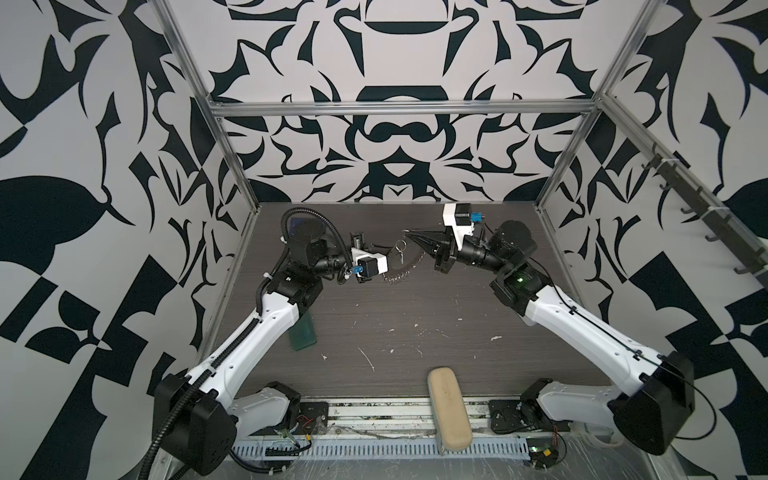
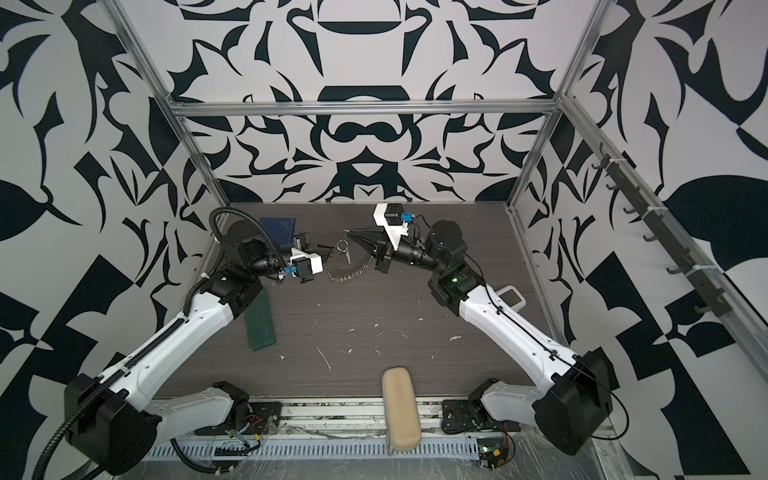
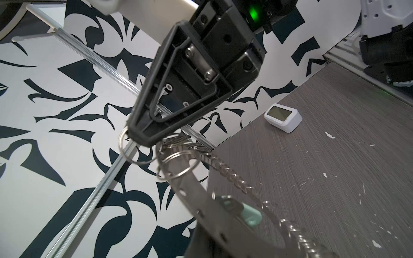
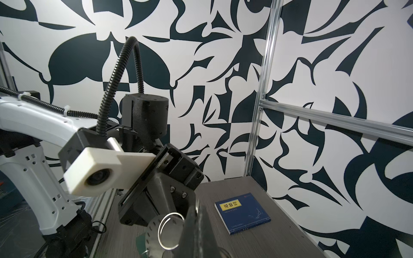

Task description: Remove the keys from the keyring

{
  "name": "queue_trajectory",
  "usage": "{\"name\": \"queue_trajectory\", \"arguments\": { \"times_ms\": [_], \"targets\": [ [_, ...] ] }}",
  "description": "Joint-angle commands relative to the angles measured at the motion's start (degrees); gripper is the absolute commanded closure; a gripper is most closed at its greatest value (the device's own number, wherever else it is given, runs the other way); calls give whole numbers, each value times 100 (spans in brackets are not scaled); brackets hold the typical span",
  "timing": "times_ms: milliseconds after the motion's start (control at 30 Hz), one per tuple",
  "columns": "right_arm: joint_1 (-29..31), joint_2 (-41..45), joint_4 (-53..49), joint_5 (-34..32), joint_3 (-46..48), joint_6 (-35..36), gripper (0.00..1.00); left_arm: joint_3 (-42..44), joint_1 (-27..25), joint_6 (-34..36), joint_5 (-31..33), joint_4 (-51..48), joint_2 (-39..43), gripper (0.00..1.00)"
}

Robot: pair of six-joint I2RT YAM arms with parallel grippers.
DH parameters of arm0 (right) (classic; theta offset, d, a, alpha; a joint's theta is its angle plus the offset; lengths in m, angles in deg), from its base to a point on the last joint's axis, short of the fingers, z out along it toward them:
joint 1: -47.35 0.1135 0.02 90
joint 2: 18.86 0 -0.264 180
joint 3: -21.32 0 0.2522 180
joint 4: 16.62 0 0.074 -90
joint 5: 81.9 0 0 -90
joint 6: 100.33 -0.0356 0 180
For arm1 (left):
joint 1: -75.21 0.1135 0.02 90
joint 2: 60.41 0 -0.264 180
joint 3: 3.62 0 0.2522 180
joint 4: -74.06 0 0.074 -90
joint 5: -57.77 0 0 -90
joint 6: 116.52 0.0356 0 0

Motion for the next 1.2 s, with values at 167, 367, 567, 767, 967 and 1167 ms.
{"name": "queue_trajectory", "arguments": {
  "times_ms": [167,367,567,767,967,1167],
  "targets": [
    [-207,540,-93,-16,-66,275,100,-86,35,-332,1083,-469,59,100],
    [-399,890,-597,-49,12,580,100,-163,152,-682,1922,-679,10,100],
    [-768,1234,-1350,-331,177,921,100,-648,212,-1437,3304,-1535,-156,100],
    [-818,2014,-1924,-1567,921,1390,100,-1042,223,-2536,4498,-2664,-401,100],
    [-818,2802,-2513,-2985,1542,1532,100,-804,225,-3680,5059,-3155,-450,100],
    [-818,3504,-3140,-4137,2008,1343,100,-497,223,-4576,5690,-3458,-476,100]
  ]
}}
